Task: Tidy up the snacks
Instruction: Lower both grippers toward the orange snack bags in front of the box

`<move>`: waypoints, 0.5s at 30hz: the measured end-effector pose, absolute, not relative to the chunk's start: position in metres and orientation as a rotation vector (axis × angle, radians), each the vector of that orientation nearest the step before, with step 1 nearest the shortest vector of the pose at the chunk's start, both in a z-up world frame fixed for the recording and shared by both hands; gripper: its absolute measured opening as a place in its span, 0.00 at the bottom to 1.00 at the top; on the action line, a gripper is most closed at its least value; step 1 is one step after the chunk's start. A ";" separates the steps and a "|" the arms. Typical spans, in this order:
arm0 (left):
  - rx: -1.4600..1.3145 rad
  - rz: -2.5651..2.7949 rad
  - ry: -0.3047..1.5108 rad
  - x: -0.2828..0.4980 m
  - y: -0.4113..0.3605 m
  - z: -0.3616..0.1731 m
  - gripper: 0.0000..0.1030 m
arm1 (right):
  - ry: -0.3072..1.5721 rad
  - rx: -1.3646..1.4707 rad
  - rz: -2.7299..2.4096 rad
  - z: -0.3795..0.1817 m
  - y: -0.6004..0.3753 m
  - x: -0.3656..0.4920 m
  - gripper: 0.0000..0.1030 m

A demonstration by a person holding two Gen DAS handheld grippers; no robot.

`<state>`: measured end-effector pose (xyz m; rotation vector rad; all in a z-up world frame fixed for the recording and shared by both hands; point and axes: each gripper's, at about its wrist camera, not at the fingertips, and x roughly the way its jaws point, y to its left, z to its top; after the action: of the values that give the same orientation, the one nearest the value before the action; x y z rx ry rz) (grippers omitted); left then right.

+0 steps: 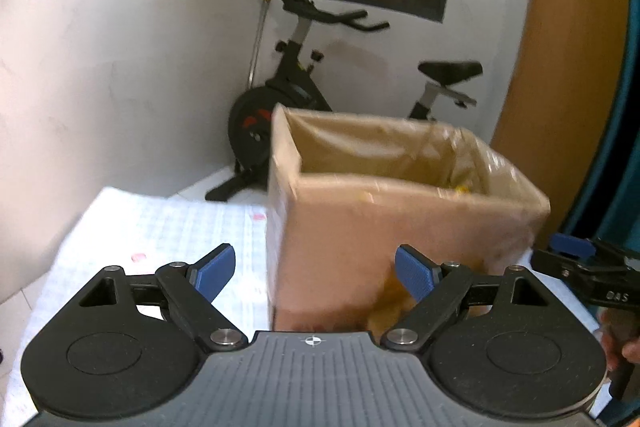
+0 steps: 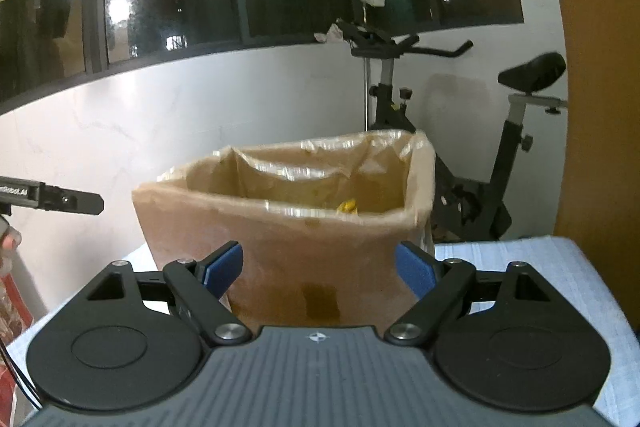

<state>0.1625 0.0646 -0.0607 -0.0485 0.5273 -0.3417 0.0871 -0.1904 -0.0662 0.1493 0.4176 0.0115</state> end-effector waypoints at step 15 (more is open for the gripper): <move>-0.051 -0.458 0.734 0.157 0.005 -0.152 0.86 | 0.708 0.157 -0.009 -0.150 -0.178 0.075 0.83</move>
<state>0.1565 0.0053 -0.1520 -0.0510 0.7339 -0.4577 0.0751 -0.1776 -0.1504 0.1567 0.7077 -0.0093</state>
